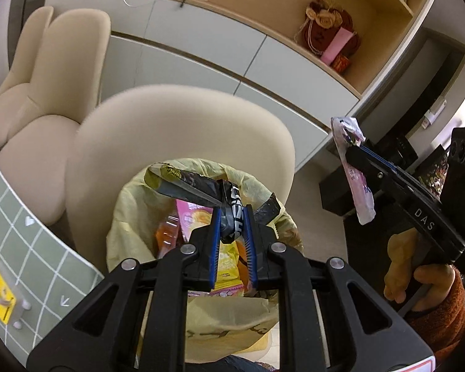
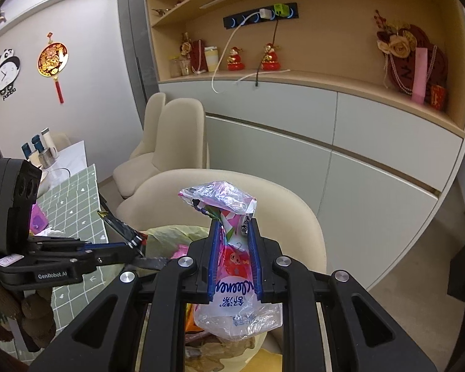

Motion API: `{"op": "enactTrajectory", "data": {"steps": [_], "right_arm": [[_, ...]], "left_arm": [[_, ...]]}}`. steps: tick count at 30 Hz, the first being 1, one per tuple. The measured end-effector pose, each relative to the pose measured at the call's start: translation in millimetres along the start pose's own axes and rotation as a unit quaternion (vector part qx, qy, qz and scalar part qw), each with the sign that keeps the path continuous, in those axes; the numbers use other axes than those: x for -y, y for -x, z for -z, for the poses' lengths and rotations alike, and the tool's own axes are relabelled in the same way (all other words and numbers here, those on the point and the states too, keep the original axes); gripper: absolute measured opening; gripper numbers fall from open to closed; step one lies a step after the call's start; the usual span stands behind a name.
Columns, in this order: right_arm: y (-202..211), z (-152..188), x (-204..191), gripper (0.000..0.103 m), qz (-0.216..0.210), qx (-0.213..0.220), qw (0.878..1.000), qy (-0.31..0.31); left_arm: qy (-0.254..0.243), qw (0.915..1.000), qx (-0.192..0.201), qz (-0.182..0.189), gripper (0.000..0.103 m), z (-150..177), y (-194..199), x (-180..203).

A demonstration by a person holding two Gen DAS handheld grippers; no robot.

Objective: Collect trash
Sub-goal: 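Carry the black strips and tissue pack to the yellow bag and release both, then move both tools back to the table over the milk carton and wafer bag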

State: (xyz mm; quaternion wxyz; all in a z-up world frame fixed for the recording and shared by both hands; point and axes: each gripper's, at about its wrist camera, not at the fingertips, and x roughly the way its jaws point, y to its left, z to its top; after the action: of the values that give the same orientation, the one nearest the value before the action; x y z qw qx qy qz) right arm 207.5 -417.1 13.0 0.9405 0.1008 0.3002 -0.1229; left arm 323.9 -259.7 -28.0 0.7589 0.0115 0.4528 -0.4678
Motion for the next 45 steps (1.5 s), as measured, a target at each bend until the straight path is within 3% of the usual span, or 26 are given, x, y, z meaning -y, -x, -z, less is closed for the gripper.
{"op": "enactTrajectory", "data": {"steps": [4,8,16,23,29,32,34,38,40,45], "right_arm": [[-6.2,3.8,8.3,0.018,0.006,-0.008,1.0,-0.008],[-13.5,8.0,11.1,0.018,0.006,-0.019,1.0,-0.014],[-32.9,8.1,-2.2,0.018,-0.036,-0.042,0.998,-0.024],[-64.7,13.9,-44.2,0.018,-0.086,-0.079,0.993,-0.008],[-84.9,24.4,-71.3,0.022,-0.073,-0.105,0.991,0.027],[-86.4,29.9,-75.4,0.036,-0.066,-0.111,0.991,0.024],[-82.9,32.8,-78.2,0.041,-0.067,-0.11,0.991,0.028],[-75.6,32.3,-86.6,0.043,-0.062,-0.109,0.991,0.048],[-71.7,30.0,-92.6,0.052,-0.06,-0.105,0.991,0.058],[-57.4,22.8,-115.7,0.06,-0.075,-0.082,0.991,0.076]], "left_arm": [[-0.001,0.9999,-0.007,0.008,0.014,-1.3,-10.8,1.0],[0.013,0.9996,-0.017,0.016,0.037,-2.6,-18.8,-2.1],[0.037,0.9991,0.021,-0.011,0.039,11.2,20.6,-23.0],[0.074,0.9936,0.062,-0.058,0.043,43.3,79.6,-59.5],[0.119,0.9826,0.087,-0.113,0.045,80.3,124.9,-95.9],[0.145,0.9766,0.092,-0.129,0.046,98.5,140.4,-113.4],[0.168,0.9707,0.099,-0.141,0.046,113.4,151.9,-125.5],[0.203,0.9593,0.113,-0.161,0.046,139.4,172.4,-143.7],[0.22,0.9524,0.122,-0.172,0.046,154.4,185.1,-154.1],[0.259,0.9331,0.148,-0.201,0.047,183.7,215.1,-178.3]]}}
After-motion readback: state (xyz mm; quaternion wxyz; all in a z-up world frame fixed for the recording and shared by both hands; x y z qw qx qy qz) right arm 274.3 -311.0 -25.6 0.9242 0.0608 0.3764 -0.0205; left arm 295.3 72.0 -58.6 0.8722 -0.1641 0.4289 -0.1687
